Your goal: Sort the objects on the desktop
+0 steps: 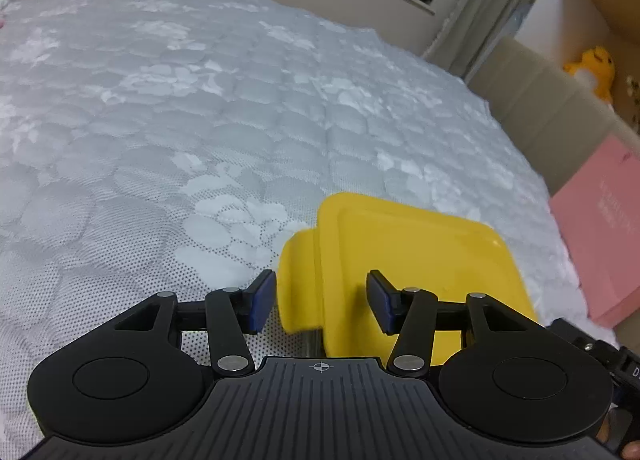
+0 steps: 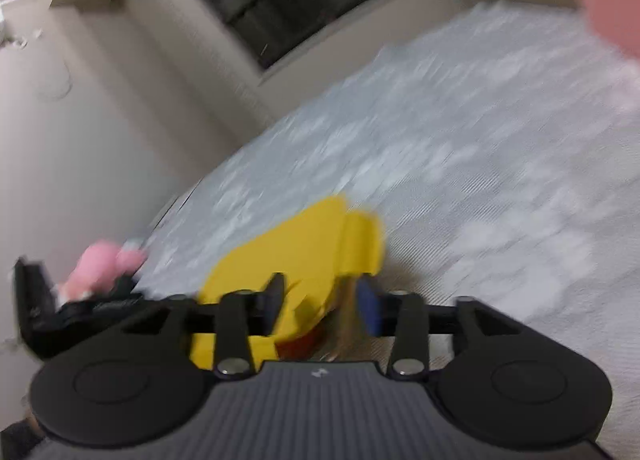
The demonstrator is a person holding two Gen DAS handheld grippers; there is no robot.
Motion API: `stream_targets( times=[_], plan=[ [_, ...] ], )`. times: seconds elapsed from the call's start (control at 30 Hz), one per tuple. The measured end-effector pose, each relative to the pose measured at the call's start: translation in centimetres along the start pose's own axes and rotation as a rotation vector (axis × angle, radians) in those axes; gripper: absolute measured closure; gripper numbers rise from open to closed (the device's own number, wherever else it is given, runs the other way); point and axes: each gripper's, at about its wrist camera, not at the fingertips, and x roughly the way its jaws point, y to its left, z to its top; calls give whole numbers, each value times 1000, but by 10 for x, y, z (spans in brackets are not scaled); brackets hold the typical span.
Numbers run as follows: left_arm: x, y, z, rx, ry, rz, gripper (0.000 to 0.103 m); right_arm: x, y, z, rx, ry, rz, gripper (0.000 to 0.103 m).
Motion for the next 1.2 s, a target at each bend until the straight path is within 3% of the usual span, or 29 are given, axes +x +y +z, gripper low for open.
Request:
stream_targets(
  times=[0.07, 0.13, 0.23, 0.37, 0.43, 0.57, 0.73, 0.8, 0.87, 0.93, 1.0, 1.03, 1.13, 1.2],
  plan=[
    [-2, -2, 0, 7, -6, -3, 47, -8, 5, -1, -38, -54, -20, 56],
    [-4, -4, 0, 14, -13, -6, 46, -14, 10, -2, -74, -103, -31, 66],
    [4, -15, 0, 46, 5, -21, 44, -6, 29, -1, -129, -124, 25, 66],
    [20, -30, 2, 109, 8, 40, 40, 40, 40, 4, -168, -3, 26, 71],
    [19, -34, 2, 128, 3, 35, 39, 55, 37, 0, -167, 52, 13, 98],
    [29, -44, 6, 174, 6, 44, 39, 67, 35, 6, -199, 46, -27, 103],
    [25, -55, -4, 243, -24, 105, 40, 66, 49, 8, -307, 70, -113, 101],
    [18, -57, -12, 254, -50, 138, 40, 53, 51, 3, -351, 11, -153, 97],
    [10, -59, -17, 259, -69, 167, 39, 35, 52, 3, -349, -57, -182, 85],
    [-2, -63, -21, 286, -97, 200, 33, 12, 50, 2, -330, -72, -176, 55],
    [-11, -66, -24, 310, -125, 239, 19, -2, 43, -3, -274, -72, -179, 55],
    [-12, -66, -24, 312, -134, 257, 18, -5, 39, -5, -239, -56, -172, 55],
    [-4, -53, -19, 244, -95, 258, 21, -3, 27, -9, -130, 1, -150, 54],
    [8, -39, -14, 183, -36, 227, 32, 7, 19, -10, -57, 39, -117, 55]
  ],
)
